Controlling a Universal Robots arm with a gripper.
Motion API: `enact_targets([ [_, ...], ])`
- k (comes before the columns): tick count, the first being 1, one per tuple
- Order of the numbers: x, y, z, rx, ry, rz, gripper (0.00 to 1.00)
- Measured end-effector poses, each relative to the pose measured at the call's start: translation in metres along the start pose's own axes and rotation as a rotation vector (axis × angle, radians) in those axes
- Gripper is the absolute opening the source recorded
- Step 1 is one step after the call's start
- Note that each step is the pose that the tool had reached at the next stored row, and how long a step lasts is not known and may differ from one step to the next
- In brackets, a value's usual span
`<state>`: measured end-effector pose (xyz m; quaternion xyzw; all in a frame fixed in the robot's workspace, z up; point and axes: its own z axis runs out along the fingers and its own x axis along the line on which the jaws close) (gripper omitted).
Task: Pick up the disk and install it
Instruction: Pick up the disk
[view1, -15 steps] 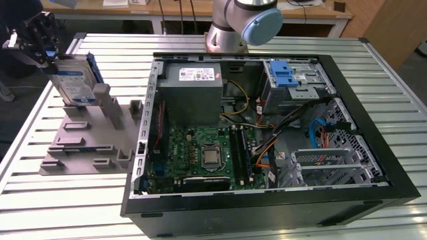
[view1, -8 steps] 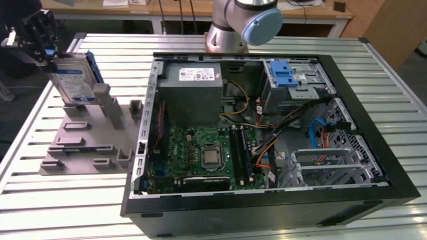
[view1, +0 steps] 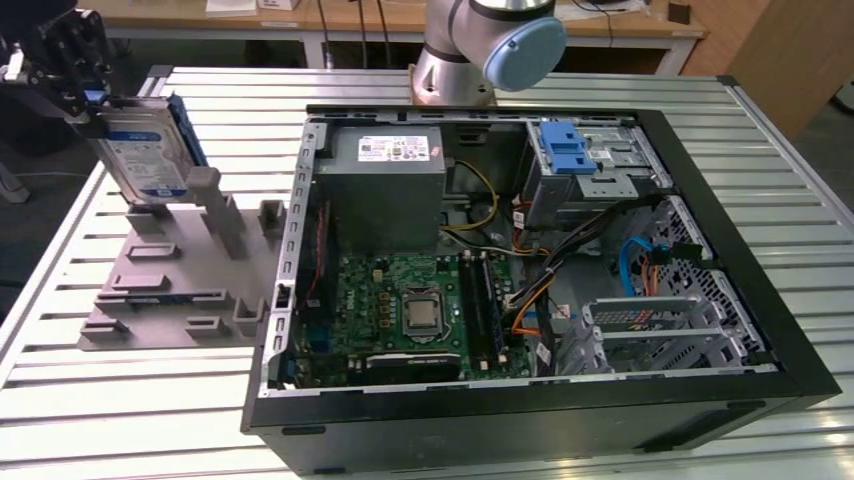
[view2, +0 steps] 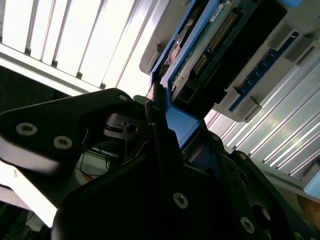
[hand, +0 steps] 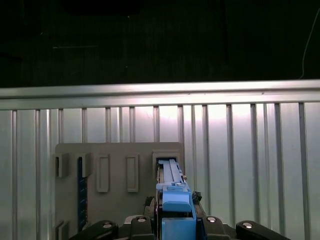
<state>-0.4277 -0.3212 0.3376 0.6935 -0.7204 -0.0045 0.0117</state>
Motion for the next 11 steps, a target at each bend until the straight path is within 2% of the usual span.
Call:
enact_targets([
  [11, 0.0001, 0.0002, -0.0117, -0.0001, 0.0, 0.0, 0.36],
])
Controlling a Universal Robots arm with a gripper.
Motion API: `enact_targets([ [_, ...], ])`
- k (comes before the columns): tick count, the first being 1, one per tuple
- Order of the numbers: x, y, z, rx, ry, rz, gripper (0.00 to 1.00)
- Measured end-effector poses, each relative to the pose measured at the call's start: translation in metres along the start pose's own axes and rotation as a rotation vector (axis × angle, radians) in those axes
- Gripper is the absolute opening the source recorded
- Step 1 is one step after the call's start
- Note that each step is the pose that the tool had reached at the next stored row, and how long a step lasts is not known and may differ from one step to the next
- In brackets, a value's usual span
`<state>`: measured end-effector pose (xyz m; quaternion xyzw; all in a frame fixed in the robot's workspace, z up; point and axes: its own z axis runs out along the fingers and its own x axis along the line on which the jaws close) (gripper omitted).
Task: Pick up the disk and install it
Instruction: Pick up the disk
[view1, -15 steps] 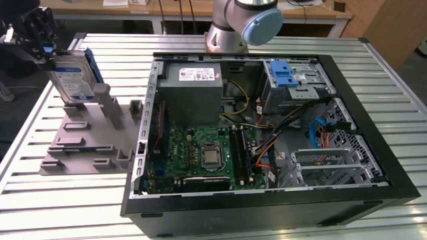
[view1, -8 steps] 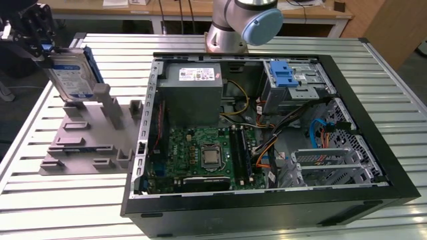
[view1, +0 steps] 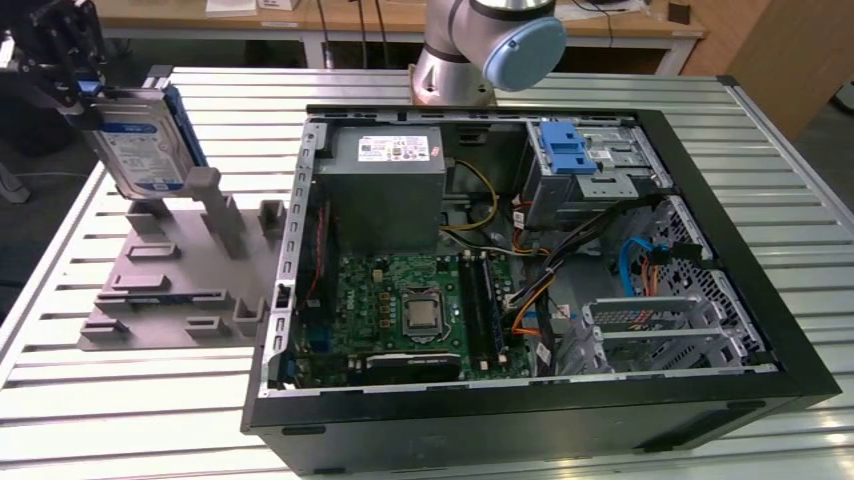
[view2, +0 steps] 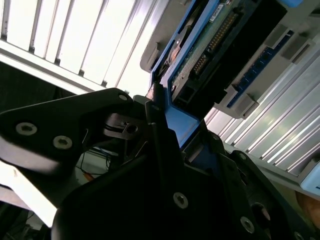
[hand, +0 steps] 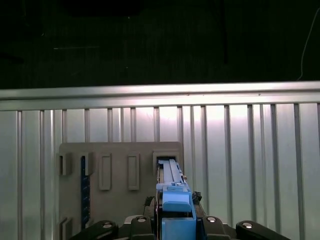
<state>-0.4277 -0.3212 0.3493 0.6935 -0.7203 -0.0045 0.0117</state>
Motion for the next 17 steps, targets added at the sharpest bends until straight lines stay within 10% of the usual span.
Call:
enact_targets([
  [17, -0.0018, 0.0003, -0.0081, 0.0, 0.0, 0.0, 0.36],
])
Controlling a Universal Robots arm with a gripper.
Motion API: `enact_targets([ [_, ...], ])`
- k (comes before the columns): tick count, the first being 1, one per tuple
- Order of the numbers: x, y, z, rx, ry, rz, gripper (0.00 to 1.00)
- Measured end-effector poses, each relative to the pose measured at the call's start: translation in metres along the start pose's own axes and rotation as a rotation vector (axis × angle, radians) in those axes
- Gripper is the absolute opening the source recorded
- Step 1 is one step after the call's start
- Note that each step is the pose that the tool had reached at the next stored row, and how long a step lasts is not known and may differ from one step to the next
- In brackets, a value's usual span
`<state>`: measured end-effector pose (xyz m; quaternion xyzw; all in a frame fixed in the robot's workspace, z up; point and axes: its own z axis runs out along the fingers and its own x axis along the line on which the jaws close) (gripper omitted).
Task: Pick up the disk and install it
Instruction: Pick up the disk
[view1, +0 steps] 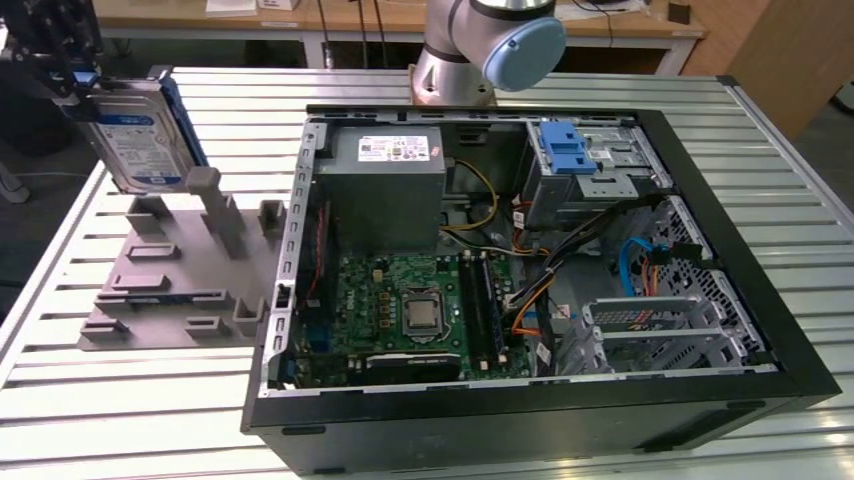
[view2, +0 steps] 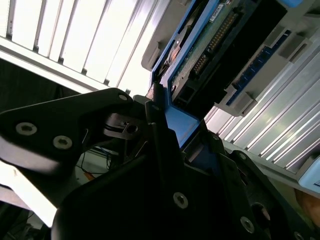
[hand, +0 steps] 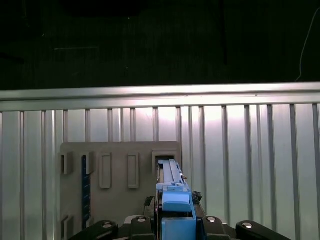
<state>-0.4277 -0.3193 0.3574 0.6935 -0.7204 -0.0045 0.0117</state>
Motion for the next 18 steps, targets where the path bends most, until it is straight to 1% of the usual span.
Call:
enact_targets([
  [18, -0.0011, 0.0005, -0.0197, 0.0001, 0.0003, 0.0, 0.36],
])
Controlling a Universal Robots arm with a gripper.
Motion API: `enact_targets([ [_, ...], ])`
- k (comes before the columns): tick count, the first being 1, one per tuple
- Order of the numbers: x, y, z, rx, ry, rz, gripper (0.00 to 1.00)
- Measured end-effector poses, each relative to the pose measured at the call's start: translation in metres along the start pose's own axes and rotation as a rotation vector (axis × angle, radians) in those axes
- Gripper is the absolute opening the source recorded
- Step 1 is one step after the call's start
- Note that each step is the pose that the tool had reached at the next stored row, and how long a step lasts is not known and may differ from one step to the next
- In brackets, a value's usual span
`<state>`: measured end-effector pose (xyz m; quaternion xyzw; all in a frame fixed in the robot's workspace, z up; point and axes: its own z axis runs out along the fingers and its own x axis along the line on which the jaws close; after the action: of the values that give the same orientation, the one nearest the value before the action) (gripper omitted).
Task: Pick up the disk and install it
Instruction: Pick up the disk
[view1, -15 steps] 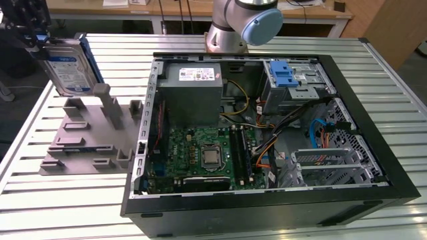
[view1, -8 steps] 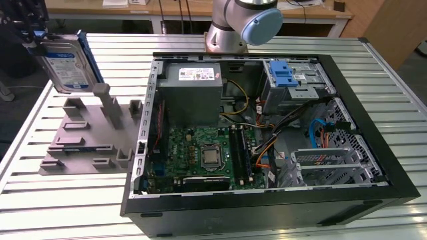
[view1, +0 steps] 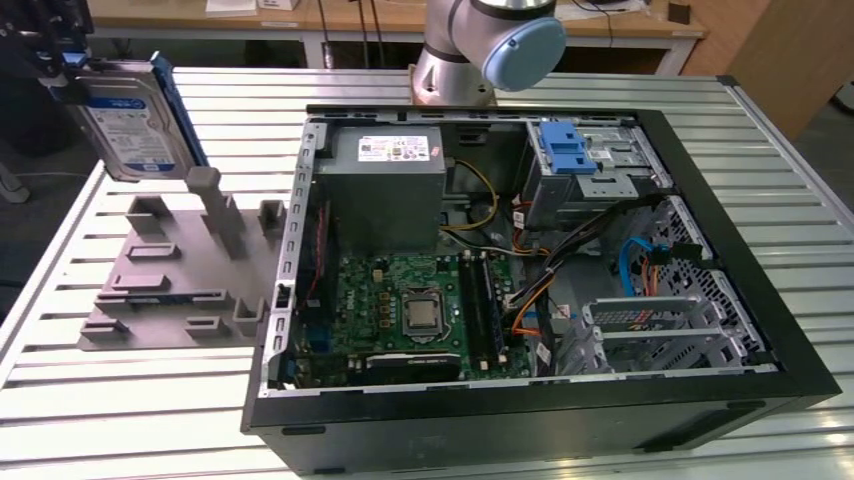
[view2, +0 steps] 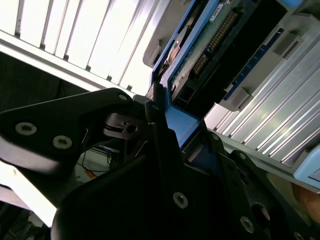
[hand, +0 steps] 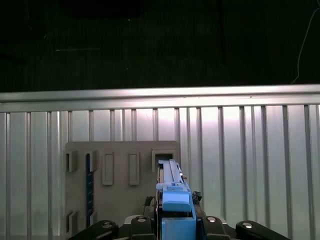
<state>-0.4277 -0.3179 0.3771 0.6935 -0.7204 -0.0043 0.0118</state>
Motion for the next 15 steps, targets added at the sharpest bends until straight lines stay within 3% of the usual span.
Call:
enact_targets([
  [15, -0.001, 0.0007, -0.027, 0.0, 0.0, 0.0, 0.36],
])
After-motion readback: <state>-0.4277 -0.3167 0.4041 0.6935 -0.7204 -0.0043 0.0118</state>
